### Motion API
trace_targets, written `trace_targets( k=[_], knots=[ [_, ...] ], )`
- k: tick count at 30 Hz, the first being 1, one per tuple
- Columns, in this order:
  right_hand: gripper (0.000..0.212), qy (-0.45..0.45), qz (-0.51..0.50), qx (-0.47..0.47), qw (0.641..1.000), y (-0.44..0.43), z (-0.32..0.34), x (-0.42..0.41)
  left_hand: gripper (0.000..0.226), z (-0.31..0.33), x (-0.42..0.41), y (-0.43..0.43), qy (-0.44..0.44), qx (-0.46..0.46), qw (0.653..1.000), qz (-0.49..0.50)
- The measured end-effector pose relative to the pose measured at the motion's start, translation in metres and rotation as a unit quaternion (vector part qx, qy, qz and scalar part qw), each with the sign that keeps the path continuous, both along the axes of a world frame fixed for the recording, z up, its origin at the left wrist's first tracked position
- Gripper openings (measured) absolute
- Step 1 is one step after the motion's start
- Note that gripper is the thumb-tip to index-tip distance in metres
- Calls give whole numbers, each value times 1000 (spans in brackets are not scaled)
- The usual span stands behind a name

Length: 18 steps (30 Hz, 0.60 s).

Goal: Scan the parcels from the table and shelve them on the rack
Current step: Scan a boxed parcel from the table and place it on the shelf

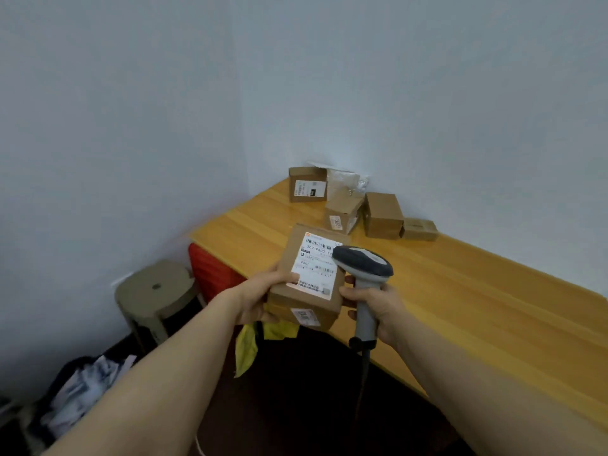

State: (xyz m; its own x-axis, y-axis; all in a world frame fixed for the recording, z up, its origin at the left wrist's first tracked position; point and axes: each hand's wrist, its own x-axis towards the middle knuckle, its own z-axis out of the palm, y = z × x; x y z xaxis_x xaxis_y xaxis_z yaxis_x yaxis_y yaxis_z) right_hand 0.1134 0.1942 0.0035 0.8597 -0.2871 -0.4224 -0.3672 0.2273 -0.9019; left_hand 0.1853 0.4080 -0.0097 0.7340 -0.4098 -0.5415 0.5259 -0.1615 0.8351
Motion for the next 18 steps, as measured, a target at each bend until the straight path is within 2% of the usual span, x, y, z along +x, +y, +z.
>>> trace_targets(
  k=[3,5,7,18],
  knots=[
    [23,-2,43,12,999,34,-6,-39,73,0,-64,37,9,-24,999,45],
    [24,-4,78,21,997,63,-10,-63,88,-4,-107,68,9,-20,994,105],
    [28,0,122,22,992,96,-14,-85,92,-7,-150,103,14,-16,984,177],
    [26,15,366,15,931,312,-22,-210,54,-4,-398,291,33,15,914,405]
  ],
)
